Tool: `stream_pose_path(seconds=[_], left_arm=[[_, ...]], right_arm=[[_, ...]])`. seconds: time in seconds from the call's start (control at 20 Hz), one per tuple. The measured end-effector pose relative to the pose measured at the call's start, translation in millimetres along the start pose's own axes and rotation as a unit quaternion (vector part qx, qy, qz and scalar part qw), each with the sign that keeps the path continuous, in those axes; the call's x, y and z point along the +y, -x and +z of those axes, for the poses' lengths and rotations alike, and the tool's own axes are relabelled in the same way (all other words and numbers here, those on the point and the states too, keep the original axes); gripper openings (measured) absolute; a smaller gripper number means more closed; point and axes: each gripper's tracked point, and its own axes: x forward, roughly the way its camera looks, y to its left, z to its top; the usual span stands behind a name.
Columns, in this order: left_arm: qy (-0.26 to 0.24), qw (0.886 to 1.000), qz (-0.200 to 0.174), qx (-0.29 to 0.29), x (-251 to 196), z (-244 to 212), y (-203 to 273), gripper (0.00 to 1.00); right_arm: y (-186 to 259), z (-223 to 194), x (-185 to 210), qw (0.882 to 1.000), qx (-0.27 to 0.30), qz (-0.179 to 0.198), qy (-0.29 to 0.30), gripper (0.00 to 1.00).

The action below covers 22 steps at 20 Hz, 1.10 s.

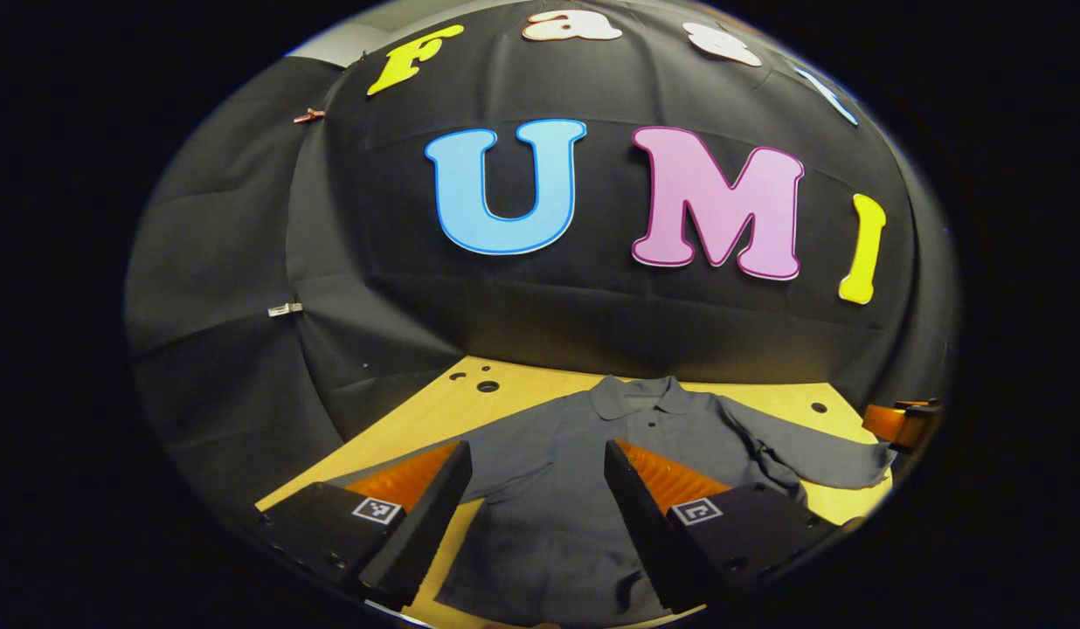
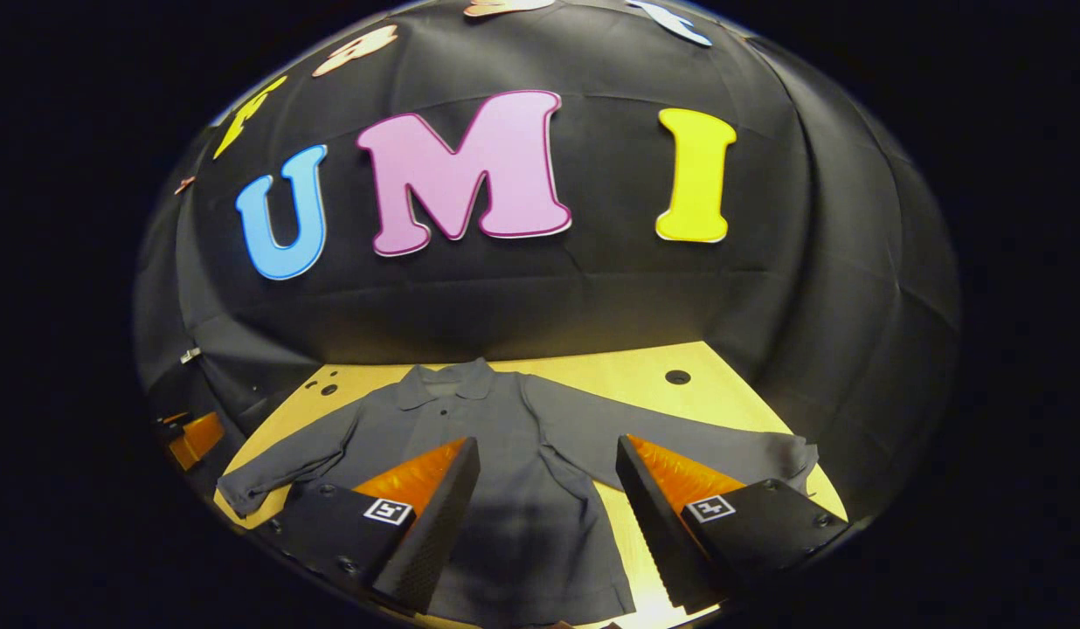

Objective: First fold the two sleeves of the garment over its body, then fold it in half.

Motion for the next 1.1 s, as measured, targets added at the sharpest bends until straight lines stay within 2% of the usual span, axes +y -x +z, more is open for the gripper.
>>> stream_pose_path(seconds=[0.1,0.5,0.75,1.1], left_arm=[[-0.007,1.000,-0.006,0.002,-8.4,-4.0,-1.8,0.96],[-0.035,0.999,-0.015,0.021,-27.5,-13.8,-9.9,0.96],[-0.045,0.998,-0.021,0.029,-37.2,-16.4,-9.1,0.95],[-0.046,0.997,-0.016,0.062,-40.8,-30.0,-16.1,0.95]], right_arm=[[-13.0,-1.6,-19.6,1.000,0.002,-0.015,-0.006,0.97],[-36.4,-21.3,-133.6,0.989,0.039,-0.138,-0.043,0.98],[-40.3,-48.4,-206.7,0.973,0.062,-0.209,-0.070,0.98],[-42.9,-81.0,-286.0,0.949,0.081,-0.286,-0.107,0.99]])
